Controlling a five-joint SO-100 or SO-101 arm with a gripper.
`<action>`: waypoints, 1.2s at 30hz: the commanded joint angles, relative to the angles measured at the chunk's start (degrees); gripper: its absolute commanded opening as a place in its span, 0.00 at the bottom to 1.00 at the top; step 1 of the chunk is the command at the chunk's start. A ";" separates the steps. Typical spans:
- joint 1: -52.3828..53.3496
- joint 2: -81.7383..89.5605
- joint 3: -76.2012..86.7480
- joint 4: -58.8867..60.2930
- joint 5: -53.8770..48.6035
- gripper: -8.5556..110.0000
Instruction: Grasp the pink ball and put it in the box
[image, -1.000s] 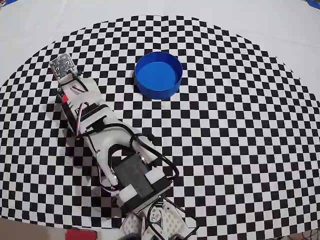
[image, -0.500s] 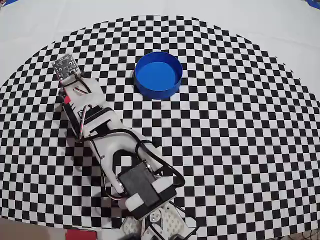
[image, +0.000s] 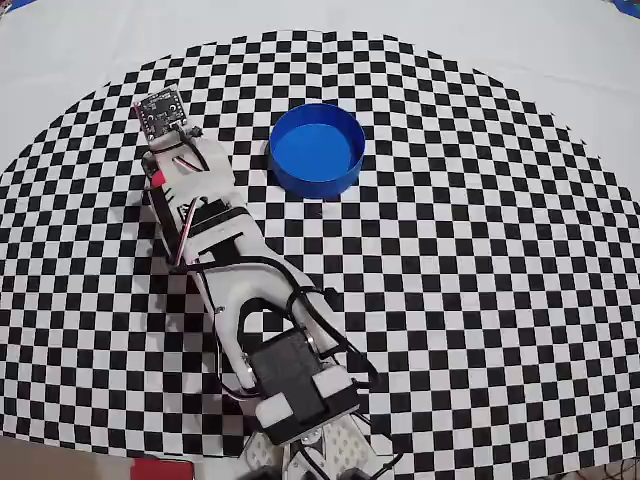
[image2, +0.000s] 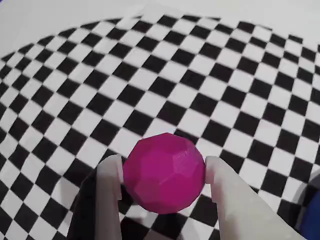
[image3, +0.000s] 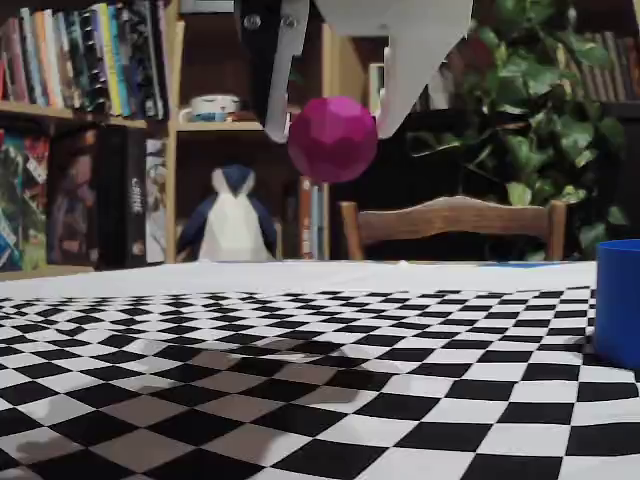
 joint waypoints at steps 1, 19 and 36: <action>1.49 3.25 -0.26 -0.09 -0.35 0.07; 7.56 4.13 -0.35 -0.09 -0.35 0.07; 13.71 4.57 -0.35 -0.26 -0.35 0.07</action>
